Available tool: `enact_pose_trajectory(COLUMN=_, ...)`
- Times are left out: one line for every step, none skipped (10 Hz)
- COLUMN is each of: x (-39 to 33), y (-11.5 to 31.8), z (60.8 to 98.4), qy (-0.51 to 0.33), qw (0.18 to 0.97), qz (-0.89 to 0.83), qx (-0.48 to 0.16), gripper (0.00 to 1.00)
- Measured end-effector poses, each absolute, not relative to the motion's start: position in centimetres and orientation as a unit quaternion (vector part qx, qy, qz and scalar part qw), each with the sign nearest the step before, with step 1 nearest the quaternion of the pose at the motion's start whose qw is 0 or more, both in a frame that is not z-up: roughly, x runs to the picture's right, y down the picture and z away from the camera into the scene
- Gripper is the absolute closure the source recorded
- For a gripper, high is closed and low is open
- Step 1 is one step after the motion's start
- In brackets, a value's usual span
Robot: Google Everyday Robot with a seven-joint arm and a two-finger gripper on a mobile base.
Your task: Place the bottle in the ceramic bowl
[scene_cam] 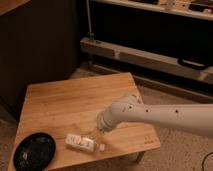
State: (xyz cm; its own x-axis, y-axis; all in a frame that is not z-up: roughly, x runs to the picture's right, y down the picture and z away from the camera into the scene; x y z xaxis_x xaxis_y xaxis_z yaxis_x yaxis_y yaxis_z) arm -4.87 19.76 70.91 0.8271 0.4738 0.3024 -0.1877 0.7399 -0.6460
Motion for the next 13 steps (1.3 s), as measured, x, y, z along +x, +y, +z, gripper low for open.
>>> enact_pose_trajectory(x=-4.7, y=20.3, z=71.0, qy=-0.237, qw=0.901, qz=0.183, qx=-0.314, gripper=0.35)
enact_pose_trajectory(x=-4.7, y=21.0, z=71.2, qy=-0.242, qw=0.898, qz=0.182, qx=-0.319, gripper=0.35)
enact_pose_trajectory(x=-4.7, y=21.7, z=71.3, qy=-0.246, qw=0.895, qz=0.183, qx=-0.324, gripper=0.35)
enact_pose_trajectory(x=-4.7, y=22.2, z=71.3, qy=-0.250, qw=0.893, qz=0.183, qx=-0.328, gripper=0.35)
enact_pose_trajectory(x=-4.8, y=22.4, z=71.3, qy=-0.251, qw=0.892, qz=0.182, qx=-0.330, gripper=0.35)
enact_pose_trajectory(x=-5.1, y=23.0, z=71.2, qy=-0.252, qw=0.891, qz=0.176, qx=-0.333, gripper=0.35)
enact_pose_trajectory(x=-5.9, y=23.5, z=71.0, qy=-0.250, qw=0.892, qz=0.166, qx=-0.337, gripper=0.35)
enact_pose_trajectory(x=-6.6, y=24.2, z=70.7, qy=-0.248, qw=0.893, qz=0.158, qx=-0.342, gripper=0.35)
enact_pose_trajectory(x=-7.5, y=25.0, z=70.6, qy=-0.243, qw=0.893, qz=0.149, qx=-0.348, gripper=0.35)
enact_pose_trajectory(x=-7.8, y=25.6, z=70.7, qy=-0.238, qw=0.893, qz=0.145, qx=-0.353, gripper=0.35)
enact_pose_trajectory(x=-8.1, y=26.1, z=70.8, qy=-0.234, qw=0.893, qz=0.140, qx=-0.357, gripper=0.35)
enact_pose_trajectory(x=-8.6, y=26.6, z=70.8, qy=-0.232, qw=0.893, qz=0.134, qx=-0.361, gripper=0.35)
enact_pose_trajectory(x=-8.3, y=26.7, z=70.9, qy=-0.226, qw=0.895, qz=0.135, qx=-0.361, gripper=0.35)
